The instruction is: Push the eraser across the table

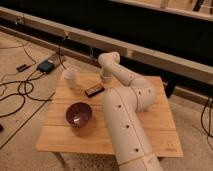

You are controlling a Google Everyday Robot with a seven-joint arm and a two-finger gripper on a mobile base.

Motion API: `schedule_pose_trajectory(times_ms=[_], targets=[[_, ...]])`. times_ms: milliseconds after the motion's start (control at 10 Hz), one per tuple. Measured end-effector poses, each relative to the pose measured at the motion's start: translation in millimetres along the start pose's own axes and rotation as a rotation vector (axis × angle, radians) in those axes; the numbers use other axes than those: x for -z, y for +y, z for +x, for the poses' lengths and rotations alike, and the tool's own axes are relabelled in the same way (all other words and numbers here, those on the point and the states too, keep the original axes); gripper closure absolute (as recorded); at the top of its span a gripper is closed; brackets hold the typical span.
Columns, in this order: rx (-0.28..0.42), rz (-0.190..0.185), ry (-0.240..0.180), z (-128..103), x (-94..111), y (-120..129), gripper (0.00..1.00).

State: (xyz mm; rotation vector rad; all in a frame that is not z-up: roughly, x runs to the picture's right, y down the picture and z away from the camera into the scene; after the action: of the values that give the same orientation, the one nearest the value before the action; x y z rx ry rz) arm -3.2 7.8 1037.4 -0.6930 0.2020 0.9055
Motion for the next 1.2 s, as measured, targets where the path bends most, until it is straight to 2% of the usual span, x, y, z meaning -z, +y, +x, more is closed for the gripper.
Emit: schedule_pose_trajectory(times_ms=[600,1000,1200], targets=[[0.079,-0.055,0.019,8,-4,49,1.0],[0.121,-0.068,0.036,15,-7,76,1.0],[0.158,-0.068,0.033,10,-1,94,1.0]])
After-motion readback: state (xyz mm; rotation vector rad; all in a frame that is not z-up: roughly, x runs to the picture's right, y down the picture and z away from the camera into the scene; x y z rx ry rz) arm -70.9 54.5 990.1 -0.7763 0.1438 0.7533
